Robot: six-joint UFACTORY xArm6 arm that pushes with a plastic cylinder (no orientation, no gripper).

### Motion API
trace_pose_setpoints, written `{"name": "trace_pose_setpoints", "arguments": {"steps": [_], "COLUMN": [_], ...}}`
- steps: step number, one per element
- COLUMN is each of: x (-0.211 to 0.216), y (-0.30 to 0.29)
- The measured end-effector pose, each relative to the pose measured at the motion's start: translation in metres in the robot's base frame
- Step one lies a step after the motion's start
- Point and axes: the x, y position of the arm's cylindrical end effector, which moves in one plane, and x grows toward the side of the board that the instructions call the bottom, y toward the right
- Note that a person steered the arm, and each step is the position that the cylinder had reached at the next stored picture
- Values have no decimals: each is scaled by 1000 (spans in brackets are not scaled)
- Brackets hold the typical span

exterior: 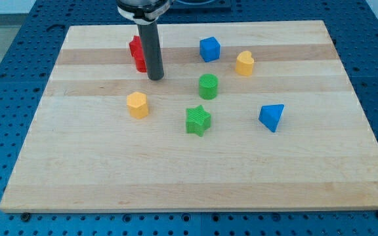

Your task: Nudge the green circle a bit down

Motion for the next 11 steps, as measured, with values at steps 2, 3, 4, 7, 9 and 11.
{"name": "trace_pose_setpoints", "arguments": {"steps": [2, 3, 4, 7, 9, 11], "x": [5, 5, 2, -8, -13, -5], "y": [16, 19, 32, 59, 89, 119]}}
